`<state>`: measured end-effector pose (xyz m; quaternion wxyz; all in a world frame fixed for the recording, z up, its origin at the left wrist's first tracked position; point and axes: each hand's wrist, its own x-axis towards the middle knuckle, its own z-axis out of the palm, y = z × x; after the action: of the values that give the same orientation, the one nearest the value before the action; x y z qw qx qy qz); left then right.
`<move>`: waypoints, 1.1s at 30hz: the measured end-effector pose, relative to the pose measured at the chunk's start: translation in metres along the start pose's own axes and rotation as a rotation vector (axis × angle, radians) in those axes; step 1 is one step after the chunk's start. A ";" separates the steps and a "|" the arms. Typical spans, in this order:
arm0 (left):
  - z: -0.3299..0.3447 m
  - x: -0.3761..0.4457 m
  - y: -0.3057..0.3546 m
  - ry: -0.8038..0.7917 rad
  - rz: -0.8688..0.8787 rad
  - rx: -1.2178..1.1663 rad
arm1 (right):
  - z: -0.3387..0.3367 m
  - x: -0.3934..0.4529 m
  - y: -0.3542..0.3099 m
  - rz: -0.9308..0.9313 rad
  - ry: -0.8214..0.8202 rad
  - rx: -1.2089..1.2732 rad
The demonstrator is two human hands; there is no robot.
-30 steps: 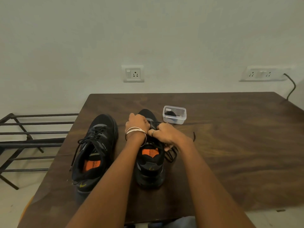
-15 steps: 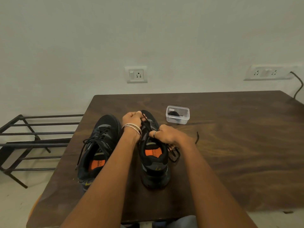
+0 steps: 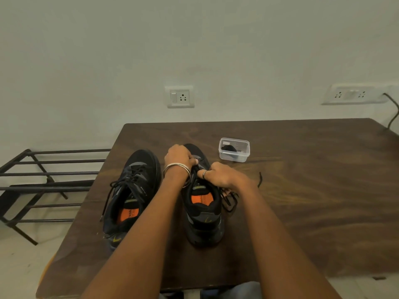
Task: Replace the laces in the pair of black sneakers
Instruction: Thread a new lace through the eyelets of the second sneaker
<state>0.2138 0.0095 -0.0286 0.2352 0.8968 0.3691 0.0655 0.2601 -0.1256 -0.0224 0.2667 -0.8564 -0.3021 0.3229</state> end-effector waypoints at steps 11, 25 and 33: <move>0.014 -0.002 -0.016 0.117 -0.048 -0.047 | 0.000 0.001 0.002 0.016 -0.006 0.053; -0.006 -0.025 0.001 0.265 -0.118 -0.833 | -0.029 -0.009 0.030 0.059 0.283 -0.017; -0.013 -0.036 0.015 0.055 -0.188 -1.261 | 0.005 0.004 0.061 0.233 0.160 -0.250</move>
<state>0.1935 -0.0202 -0.0080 0.7129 0.5479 0.3428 0.2722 0.2801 -0.1630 -0.0669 0.1424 -0.9349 -0.2165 0.2425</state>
